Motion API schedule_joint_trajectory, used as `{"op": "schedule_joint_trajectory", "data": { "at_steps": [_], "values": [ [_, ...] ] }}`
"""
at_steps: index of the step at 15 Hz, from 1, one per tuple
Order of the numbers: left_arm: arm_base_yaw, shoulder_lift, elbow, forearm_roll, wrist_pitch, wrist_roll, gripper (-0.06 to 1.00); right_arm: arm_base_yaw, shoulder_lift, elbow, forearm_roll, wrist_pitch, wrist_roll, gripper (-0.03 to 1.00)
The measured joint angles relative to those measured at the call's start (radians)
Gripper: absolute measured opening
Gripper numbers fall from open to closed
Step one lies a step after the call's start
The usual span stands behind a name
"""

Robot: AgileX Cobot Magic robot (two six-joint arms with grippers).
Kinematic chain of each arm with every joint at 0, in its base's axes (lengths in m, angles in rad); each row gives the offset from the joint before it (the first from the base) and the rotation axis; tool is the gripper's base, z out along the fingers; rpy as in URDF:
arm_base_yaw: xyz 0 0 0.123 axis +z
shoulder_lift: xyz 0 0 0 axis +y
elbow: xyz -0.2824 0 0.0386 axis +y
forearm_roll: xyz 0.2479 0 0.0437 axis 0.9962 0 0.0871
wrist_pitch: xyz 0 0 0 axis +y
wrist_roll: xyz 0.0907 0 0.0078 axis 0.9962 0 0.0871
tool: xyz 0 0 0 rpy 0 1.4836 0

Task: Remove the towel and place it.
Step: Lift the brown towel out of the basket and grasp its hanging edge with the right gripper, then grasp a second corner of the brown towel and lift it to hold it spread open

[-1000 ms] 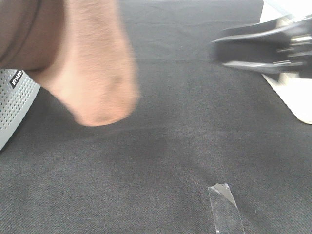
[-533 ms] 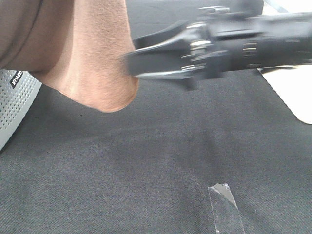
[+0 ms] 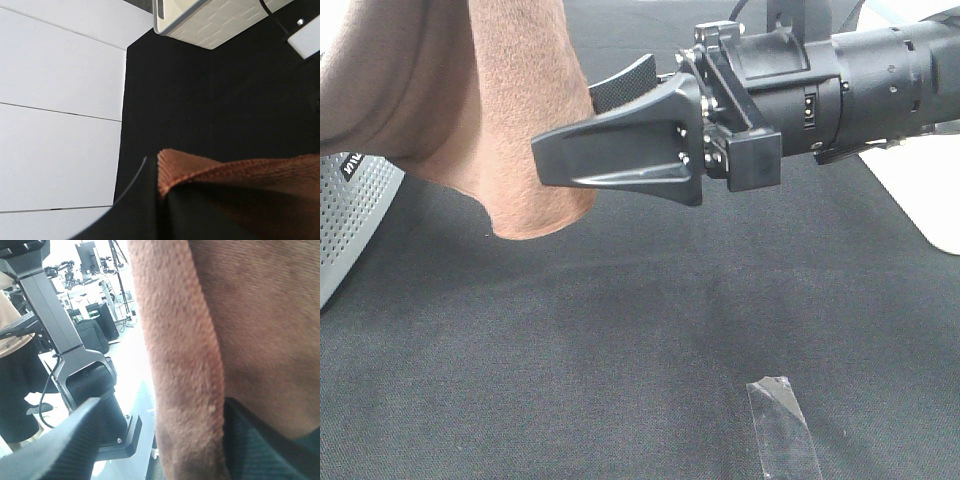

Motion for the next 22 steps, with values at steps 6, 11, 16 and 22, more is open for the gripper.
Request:
{"op": "schedule_joint_trajectory", "data": {
  "at_steps": [6, 11, 16, 22],
  "values": [
    [0.0, 0.018, 0.0, -0.014, -0.135, -0.091, 0.0, 0.0, 0.006, 0.0, -0.005, -0.05, 0.004, 0.6],
    [0.0, 0.018, 0.0, -0.014, -0.066, -0.106, 0.0, 0.0, 0.006, 0.0, -0.011, -0.062, 0.006, 0.17],
    [0.0, 0.018, 0.0, -0.012, 0.017, -0.122, 0.0, 0.0, 0.006, 0.0, -0.001, -0.065, 0.092, 0.0],
    [0.0, 0.019, 0.0, 0.005, -0.024, -0.263, 0.0, -0.001, -0.084, -0.194, -0.317, -0.329, 0.679, 0.0]
  ]
}}
